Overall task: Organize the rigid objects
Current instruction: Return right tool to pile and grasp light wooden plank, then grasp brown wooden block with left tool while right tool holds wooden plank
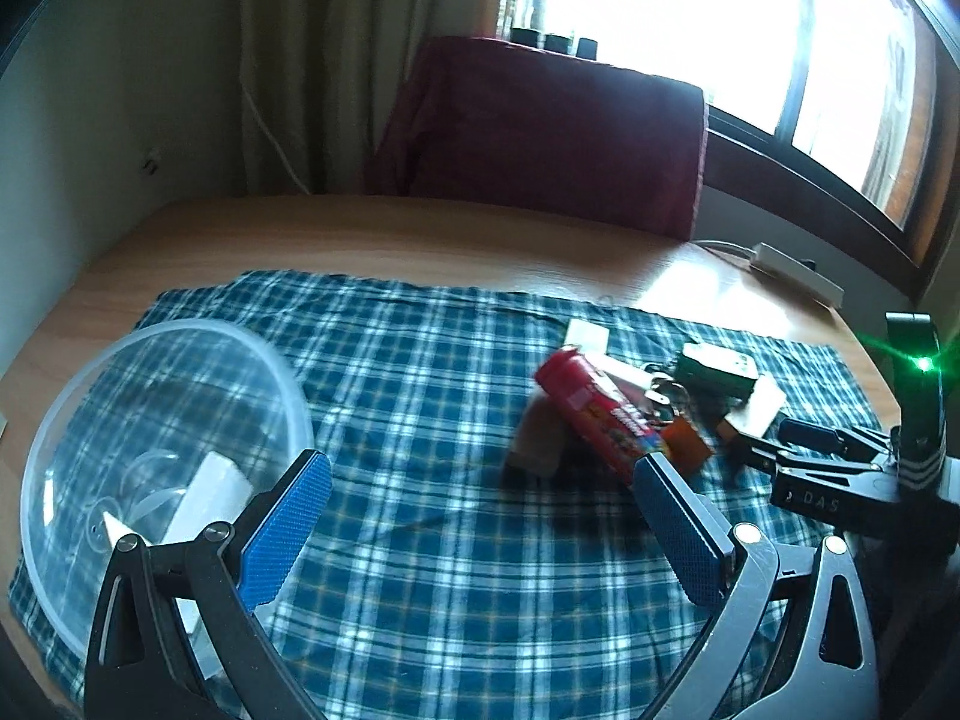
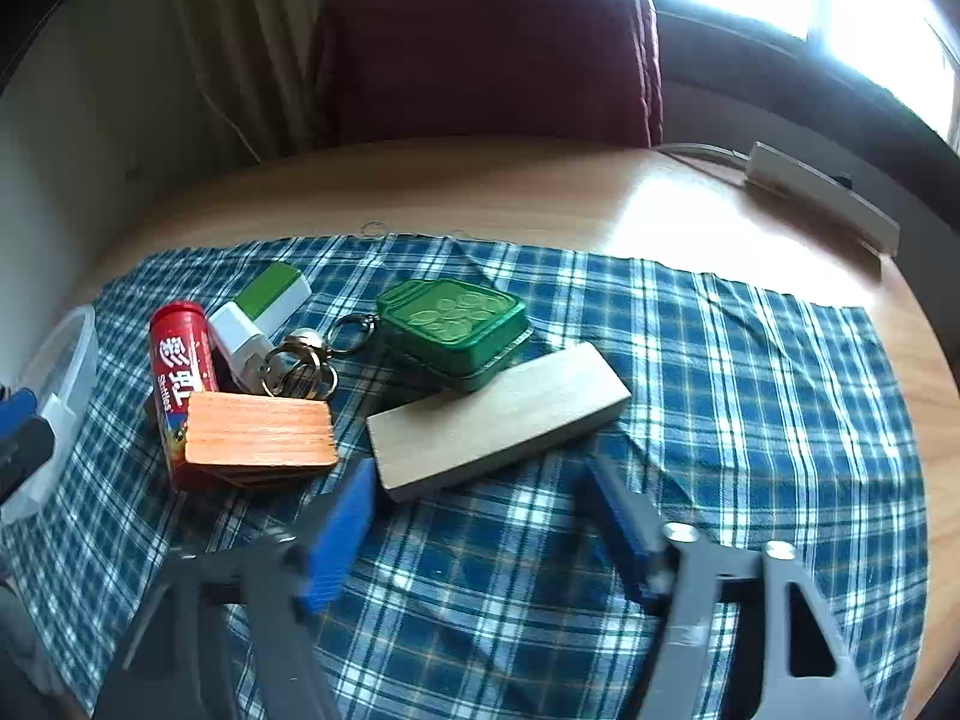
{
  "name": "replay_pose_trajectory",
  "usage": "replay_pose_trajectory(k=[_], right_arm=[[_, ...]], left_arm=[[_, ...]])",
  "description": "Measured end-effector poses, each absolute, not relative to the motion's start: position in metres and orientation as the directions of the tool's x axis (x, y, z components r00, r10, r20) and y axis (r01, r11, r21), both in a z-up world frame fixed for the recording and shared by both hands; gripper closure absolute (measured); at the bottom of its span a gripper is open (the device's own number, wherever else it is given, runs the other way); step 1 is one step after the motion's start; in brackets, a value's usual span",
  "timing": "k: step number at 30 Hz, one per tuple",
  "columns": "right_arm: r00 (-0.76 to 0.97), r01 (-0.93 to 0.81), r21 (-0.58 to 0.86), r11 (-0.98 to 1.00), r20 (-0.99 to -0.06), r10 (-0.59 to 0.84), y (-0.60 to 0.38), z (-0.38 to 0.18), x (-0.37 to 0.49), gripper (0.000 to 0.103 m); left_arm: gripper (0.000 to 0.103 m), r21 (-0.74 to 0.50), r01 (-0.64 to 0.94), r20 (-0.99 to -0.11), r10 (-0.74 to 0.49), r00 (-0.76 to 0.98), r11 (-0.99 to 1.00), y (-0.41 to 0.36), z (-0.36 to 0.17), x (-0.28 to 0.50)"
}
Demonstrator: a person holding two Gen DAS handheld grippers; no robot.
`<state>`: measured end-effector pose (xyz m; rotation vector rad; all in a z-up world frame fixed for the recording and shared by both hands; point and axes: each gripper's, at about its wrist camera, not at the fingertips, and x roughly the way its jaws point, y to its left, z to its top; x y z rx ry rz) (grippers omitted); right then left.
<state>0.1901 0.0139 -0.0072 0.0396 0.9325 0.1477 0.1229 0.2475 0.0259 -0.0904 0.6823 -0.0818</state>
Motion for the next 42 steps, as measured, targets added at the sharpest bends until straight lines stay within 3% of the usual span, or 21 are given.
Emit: replay_pose_trajectory(k=[1, 6, 13, 26, 31, 42], right_arm=[[0.587, -0.100, 0.106, 0.989, -0.797, 0.144, 0.011, -0.008, 0.191, 0.012], [0.589, -0.083, 0.129, 0.988, -0.794, 0.153, -0.001, -0.005, 0.191, 0.011], [0.603, -0.129, 0.075, 0.989, -0.786, 0.138, -0.002, -0.004, 0.196, 0.001], [0.561, -0.273, 0.010, 0.962, -0.811, 0.167, 0.021, -0.017, 0.221, 0.001], [0.583, -0.261, -0.006, 0.965, -0.798, 0.153, 0.021, -0.014, 0.216, 0.006], [0.580, -0.205, 0.000, 0.979, -0.806, 0.121, 0.007, -0.005, 0.195, 0.007]], left_arm=[[0.002, -0.107, 0.056, -0.625, -0.111, 0.772, 0.993, 0.244, 0.027, 0.124], [0.002, -0.102, 0.086, -0.622, -0.131, 0.772, 0.991, 0.233, 0.024, 0.131], [0.002, -0.147, 0.067, -0.643, -0.147, 0.751, 0.987, 0.241, 0.006, 0.142], [0.002, -0.190, 0.071, -0.662, -0.181, 0.727, 0.979, 0.249, -0.008, 0.151], [0.002, -0.175, 0.077, -0.662, -0.175, 0.728, 0.982, 0.246, -0.009, 0.153], [0.002, -0.179, 0.129, -0.662, -0.217, 0.718, 0.975, 0.240, -0.004, 0.146]])
